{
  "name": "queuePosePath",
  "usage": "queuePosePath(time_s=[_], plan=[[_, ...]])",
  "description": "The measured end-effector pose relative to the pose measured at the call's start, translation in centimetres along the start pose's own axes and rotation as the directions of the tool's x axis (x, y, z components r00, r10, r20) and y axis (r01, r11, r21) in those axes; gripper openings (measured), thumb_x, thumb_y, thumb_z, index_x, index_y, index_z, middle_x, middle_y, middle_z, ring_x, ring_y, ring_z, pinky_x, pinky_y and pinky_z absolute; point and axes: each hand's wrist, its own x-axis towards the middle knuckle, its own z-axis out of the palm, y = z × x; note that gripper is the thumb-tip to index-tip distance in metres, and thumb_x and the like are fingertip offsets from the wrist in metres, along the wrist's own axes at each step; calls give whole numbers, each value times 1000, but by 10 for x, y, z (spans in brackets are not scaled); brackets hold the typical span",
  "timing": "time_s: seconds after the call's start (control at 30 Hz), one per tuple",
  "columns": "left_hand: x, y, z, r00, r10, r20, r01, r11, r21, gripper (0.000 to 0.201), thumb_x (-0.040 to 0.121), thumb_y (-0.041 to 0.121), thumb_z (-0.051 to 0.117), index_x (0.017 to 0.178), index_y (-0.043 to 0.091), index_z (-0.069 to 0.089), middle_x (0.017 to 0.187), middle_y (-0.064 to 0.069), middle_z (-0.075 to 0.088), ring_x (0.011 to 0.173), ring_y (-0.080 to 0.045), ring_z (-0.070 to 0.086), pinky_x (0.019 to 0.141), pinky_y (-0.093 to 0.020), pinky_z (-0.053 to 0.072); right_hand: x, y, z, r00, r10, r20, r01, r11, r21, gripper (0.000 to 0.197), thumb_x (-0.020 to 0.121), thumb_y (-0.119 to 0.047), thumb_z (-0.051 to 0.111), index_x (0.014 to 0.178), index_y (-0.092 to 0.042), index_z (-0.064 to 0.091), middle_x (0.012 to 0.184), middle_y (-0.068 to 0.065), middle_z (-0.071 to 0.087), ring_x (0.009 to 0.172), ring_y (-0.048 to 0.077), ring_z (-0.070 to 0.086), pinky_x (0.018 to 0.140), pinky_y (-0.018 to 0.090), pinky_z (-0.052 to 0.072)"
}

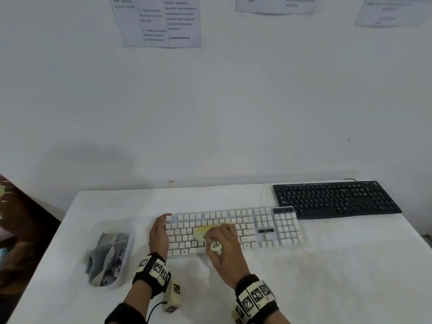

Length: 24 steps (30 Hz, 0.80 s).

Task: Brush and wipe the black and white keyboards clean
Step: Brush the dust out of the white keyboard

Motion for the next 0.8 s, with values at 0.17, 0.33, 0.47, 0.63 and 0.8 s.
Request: queuePosePath(time_s=[0.17, 0.33, 0.47, 0.63, 0.8], plan=[[-6, 5, 3, 1000, 8, 5, -8, 998, -68, 30, 102, 13, 45, 106, 24, 73, 105, -1, 75, 102, -27, 70, 94, -42, 55, -1, 16, -12, 999, 32, -1, -32, 999, -18, 4, 96, -17, 58, 95, -18, 62, 101, -15, 57, 110, 15, 45, 91, 24, 40], [-6, 6, 2, 1000, 23, 14, -22, 998, -65, 31, 103, 11, 43, 109, 24, 71, 106, -1, 74, 100, -24, 69, 86, -37, 54, -4, 19, -30, 976, 124, -180, -120, 992, 30, 11, 95, -22, 53, 93, -21, 64, 98, -20, 59, 107, 14, 48, 87, 22, 42], [1, -3, 3, 997, 79, -22, -78, 996, 51, 34, 98, 22, 41, 102, 37, 72, 114, 6, 72, 111, -22, 66, 105, -47, 50, 7, 2, -15, 992, 63, -110, -57, 997, 53, 7, 93, -16, 57, 93, -18, 63, 98, -17, 59, 106, 17, 48, 90, 26, 42], [5, -10, 1, 995, 95, -16, -93, 992, 81, 35, 93, 33, 40, 103, 42, 72, 117, 8, 72, 115, -22, 65, 107, -51, 49, 1, 8, -7, 994, 107, -25, -106, 994, 29, 6, 95, -22, 56, 94, -21, 61, 99, -20, 57, 107, 15, 46, 87, 28, 44], [0, -5, 5, 994, 102, -38, -101, 994, 37, 36, 98, 23, 40, 99, 37, 73, 110, 10, 73, 111, -22, 66, 103, -45, 50, -6, 24, -33, 973, 157, -167, -159, 987, 4, 9, 92, -22, 54, 91, -22, 62, 98, -22, 58, 105, 16, 47, 86, 22, 41]])
